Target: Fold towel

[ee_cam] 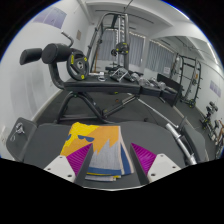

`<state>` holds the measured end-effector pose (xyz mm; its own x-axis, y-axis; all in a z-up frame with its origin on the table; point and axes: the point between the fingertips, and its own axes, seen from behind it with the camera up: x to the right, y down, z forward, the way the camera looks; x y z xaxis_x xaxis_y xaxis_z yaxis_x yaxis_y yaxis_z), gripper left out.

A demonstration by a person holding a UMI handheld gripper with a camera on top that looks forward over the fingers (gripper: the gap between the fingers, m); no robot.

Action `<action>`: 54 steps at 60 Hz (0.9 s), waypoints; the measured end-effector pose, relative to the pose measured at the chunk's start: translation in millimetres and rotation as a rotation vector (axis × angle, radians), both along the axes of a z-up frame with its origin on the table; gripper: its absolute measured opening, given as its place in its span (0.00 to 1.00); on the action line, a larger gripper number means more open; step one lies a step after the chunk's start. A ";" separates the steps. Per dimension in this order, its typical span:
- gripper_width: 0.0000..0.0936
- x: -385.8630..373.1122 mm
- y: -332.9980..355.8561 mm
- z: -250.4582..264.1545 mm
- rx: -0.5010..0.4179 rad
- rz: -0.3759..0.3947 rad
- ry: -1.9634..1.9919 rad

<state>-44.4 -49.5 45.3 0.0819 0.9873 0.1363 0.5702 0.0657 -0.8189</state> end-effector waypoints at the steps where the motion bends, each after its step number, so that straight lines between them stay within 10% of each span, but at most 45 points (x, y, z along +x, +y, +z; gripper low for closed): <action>1: 0.84 5.4 -0.1 7.5 -0.002 0.003 0.008; 30: 0.91 274.8 -2.9 142.8 -0.045 0.013 0.047; 54: 0.91 350.2 3.1 188.4 -0.041 0.009 0.113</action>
